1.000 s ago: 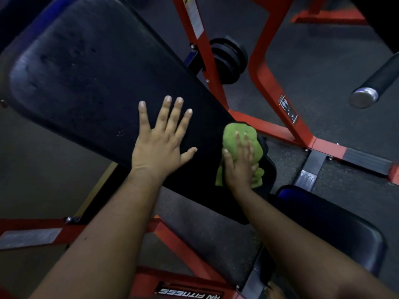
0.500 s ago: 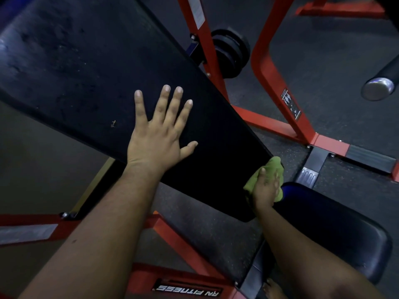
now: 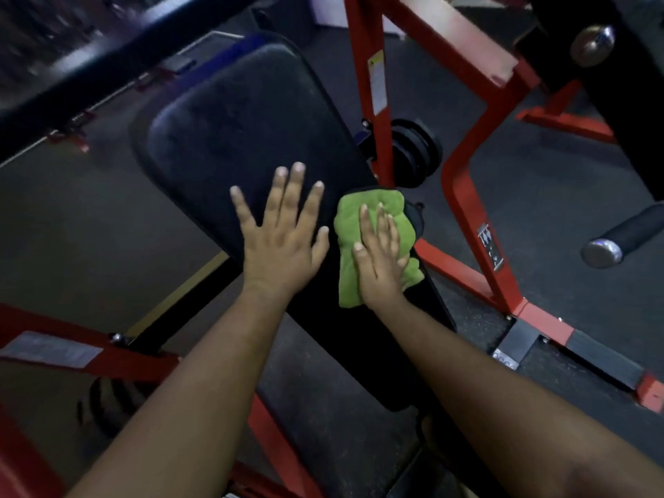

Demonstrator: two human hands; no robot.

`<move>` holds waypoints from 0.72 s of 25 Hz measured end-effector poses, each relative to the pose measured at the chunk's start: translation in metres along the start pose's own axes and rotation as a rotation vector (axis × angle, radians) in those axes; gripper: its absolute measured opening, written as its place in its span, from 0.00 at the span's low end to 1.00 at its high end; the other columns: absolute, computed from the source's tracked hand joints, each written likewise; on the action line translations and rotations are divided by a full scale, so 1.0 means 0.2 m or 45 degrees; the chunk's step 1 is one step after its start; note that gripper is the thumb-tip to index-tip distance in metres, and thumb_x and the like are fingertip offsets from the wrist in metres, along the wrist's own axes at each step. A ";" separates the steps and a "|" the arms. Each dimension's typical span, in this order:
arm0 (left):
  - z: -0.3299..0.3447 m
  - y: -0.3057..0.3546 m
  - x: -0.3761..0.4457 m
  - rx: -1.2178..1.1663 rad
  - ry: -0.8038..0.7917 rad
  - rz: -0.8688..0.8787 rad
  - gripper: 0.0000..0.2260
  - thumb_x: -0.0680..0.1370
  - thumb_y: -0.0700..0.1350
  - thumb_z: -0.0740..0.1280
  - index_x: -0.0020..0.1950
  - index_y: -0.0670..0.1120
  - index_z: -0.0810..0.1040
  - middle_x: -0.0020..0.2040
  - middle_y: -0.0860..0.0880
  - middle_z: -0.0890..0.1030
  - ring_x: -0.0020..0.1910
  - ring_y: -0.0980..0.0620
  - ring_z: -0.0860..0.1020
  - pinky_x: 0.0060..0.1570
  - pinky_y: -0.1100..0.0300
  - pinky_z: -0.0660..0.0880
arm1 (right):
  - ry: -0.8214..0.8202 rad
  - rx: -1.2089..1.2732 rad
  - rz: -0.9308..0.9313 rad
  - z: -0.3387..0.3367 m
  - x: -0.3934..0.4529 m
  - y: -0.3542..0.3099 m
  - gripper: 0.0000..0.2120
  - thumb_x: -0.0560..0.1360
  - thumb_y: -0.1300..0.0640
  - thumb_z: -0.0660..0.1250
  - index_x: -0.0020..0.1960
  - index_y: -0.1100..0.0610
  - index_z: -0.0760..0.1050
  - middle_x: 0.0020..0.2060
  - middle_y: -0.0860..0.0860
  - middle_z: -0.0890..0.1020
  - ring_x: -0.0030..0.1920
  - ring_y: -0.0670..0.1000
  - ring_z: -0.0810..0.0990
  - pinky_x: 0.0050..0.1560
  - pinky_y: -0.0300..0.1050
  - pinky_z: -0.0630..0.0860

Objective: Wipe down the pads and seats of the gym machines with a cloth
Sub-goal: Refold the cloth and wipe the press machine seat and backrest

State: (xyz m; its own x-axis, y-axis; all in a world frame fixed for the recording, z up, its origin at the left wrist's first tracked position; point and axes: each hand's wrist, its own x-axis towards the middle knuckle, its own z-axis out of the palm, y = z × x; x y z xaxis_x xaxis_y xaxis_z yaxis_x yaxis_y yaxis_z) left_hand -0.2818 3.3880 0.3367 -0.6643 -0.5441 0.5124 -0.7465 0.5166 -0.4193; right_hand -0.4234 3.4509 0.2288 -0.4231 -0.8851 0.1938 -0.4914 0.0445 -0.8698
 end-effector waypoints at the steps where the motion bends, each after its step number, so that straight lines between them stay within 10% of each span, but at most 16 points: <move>1: -0.01 -0.03 0.00 0.014 0.020 -0.120 0.32 0.82 0.57 0.59 0.83 0.48 0.56 0.83 0.44 0.49 0.82 0.44 0.50 0.73 0.27 0.44 | -0.054 -0.050 -0.112 -0.02 0.00 0.03 0.29 0.81 0.37 0.47 0.78 0.31 0.40 0.81 0.39 0.39 0.80 0.44 0.35 0.72 0.75 0.42; 6: 0.05 -0.07 -0.03 0.140 -0.007 -0.231 0.35 0.81 0.60 0.57 0.83 0.45 0.51 0.83 0.42 0.50 0.82 0.44 0.49 0.77 0.36 0.39 | -0.084 -0.385 -0.057 -0.01 0.01 0.19 0.42 0.72 0.21 0.46 0.79 0.34 0.34 0.81 0.47 0.37 0.81 0.54 0.36 0.68 0.82 0.51; 18: 0.10 -0.03 -0.04 0.126 0.052 -0.462 0.42 0.77 0.63 0.60 0.83 0.41 0.50 0.83 0.41 0.47 0.82 0.44 0.47 0.79 0.40 0.42 | 0.004 -0.547 -0.644 -0.21 0.83 -0.58 0.34 0.78 0.30 0.50 0.81 0.39 0.49 0.82 0.48 0.47 0.81 0.58 0.49 0.66 0.76 0.64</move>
State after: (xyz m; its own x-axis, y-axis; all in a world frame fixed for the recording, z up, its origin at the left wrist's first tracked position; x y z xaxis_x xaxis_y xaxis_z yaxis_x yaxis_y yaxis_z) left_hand -0.2721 3.3755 0.3204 -0.3552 -0.6526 0.6693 -0.9344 0.2275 -0.2740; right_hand -0.4677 3.3179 0.3815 -0.0625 -0.8440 0.5327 -0.8896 -0.1949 -0.4131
